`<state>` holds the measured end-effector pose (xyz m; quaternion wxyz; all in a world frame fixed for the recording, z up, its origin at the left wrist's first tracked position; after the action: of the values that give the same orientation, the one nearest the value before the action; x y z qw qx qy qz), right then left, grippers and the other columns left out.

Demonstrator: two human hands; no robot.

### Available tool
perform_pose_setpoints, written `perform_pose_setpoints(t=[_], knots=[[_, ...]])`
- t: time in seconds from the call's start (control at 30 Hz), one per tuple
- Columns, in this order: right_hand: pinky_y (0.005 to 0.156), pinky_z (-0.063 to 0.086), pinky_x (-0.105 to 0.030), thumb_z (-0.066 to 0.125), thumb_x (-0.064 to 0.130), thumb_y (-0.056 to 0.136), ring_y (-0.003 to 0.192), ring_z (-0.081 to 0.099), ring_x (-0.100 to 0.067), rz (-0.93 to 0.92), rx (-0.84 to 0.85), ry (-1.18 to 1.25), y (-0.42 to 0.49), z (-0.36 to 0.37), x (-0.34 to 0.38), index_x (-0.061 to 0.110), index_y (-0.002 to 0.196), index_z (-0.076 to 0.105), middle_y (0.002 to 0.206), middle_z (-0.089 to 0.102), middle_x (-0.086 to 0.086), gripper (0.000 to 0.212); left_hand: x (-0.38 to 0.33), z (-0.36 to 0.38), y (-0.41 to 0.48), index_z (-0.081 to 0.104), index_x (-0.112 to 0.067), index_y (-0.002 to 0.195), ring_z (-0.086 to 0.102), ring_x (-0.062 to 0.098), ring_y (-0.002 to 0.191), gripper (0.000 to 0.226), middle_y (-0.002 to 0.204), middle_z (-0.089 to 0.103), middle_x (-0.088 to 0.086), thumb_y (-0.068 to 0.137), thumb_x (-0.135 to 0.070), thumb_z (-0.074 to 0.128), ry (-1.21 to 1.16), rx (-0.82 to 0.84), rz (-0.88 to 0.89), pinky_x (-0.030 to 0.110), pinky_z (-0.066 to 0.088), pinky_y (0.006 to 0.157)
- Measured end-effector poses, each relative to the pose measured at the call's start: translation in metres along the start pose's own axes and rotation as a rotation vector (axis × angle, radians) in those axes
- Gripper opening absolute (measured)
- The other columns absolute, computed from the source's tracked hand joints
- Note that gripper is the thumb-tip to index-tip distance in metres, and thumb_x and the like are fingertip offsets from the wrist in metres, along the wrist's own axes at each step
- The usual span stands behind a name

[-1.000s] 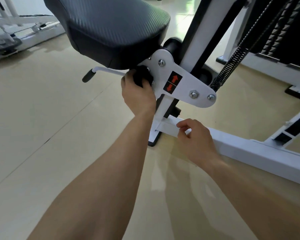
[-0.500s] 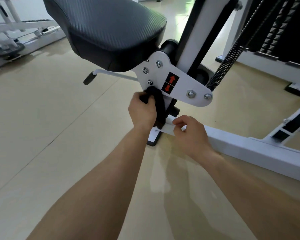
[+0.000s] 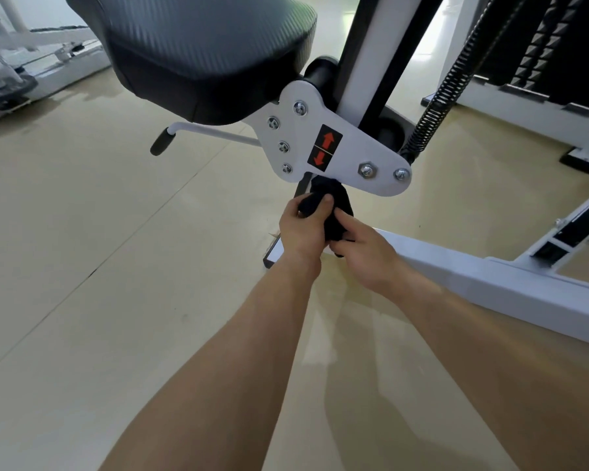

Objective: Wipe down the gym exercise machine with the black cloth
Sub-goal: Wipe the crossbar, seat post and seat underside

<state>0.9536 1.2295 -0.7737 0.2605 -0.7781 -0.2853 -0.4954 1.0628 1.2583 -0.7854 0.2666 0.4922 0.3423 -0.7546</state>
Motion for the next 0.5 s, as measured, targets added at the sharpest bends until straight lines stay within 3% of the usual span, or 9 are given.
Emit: perform_pose_setpoints(t=[0.07,0.13,0.17,0.27,0.43,0.5], knots=[[0.089,0.040,-0.025,0.052,0.012,0.090,0.094,0.059,-0.005,0.002,-0.023,-0.005,0.000,-0.003,-0.004,0.032,0.144,0.049,0.108,0.062,0.011,0.057,0.003,0.000,0.005,0.066,-0.013,0.103,0.071,0.023,0.093,0.029,0.099,0.072,0.006,0.081,-0.023,0.081,0.101,-0.134,0.084,0.033,0.061,0.081],[0.092,0.044,-0.026,0.054,0.009,0.091,0.102,0.063,-0.008,0.018,-0.060,-0.005,0.000,-0.005,-0.010,0.028,0.133,0.057,0.112,0.066,0.013,0.047,0.002,0.002,0.009,0.064,-0.014,0.101,0.068,0.014,0.083,0.024,0.089,0.069,-0.005,0.084,-0.023,0.078,0.143,-0.281,0.171,0.011,0.052,0.067],[0.094,0.044,-0.026,0.055,0.009,0.092,0.107,0.061,-0.009,0.031,-0.075,-0.001,-0.001,-0.005,-0.013,0.029,0.133,0.057,0.112,0.064,0.018,0.045,0.001,0.003,0.012,0.064,-0.015,0.100,0.067,0.011,0.081,0.023,0.087,0.068,-0.008,0.085,-0.025,0.078,0.151,-0.330,0.204,0.006,0.046,0.062],[0.097,0.042,-0.027,0.057,0.018,0.096,0.115,0.057,-0.012,0.086,-0.081,-0.044,-0.005,-0.006,-0.028,0.031,0.145,0.047,0.124,0.057,0.018,0.051,-0.002,0.015,0.019,0.065,-0.019,0.097,0.066,0.011,0.087,0.017,0.090,0.069,-0.010,0.087,-0.029,0.075,0.181,-0.364,0.246,0.006,0.041,0.066],[0.081,0.044,-0.025,0.053,0.024,0.097,0.104,0.059,-0.010,0.142,-0.070,-0.074,-0.009,-0.014,-0.047,0.034,0.142,0.047,0.129,0.054,0.015,0.046,0.007,0.024,0.032,0.060,-0.022,0.093,0.056,0.002,0.079,0.009,0.085,0.062,-0.016,0.091,-0.026,0.069,0.234,-0.402,0.288,-0.003,0.035,0.064],[0.077,0.046,-0.025,0.053,0.024,0.097,0.099,0.060,-0.008,0.155,-0.073,-0.077,-0.009,-0.016,-0.051,0.034,0.141,0.048,0.128,0.054,0.015,0.045,0.017,0.020,0.035,0.060,-0.022,0.093,0.057,0.006,0.083,0.008,0.089,0.063,-0.012,0.093,-0.026,0.067,0.268,-0.425,0.277,-0.002,0.035,0.067]])
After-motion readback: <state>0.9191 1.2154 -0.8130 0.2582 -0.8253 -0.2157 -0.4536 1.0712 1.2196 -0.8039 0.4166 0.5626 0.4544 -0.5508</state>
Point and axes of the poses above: each hand's wrist, its own y-axis towards the middle knuckle, its own z-axis out of the palm, x = y × z, the point moved 2 cm from there along y, towards the middle knuckle
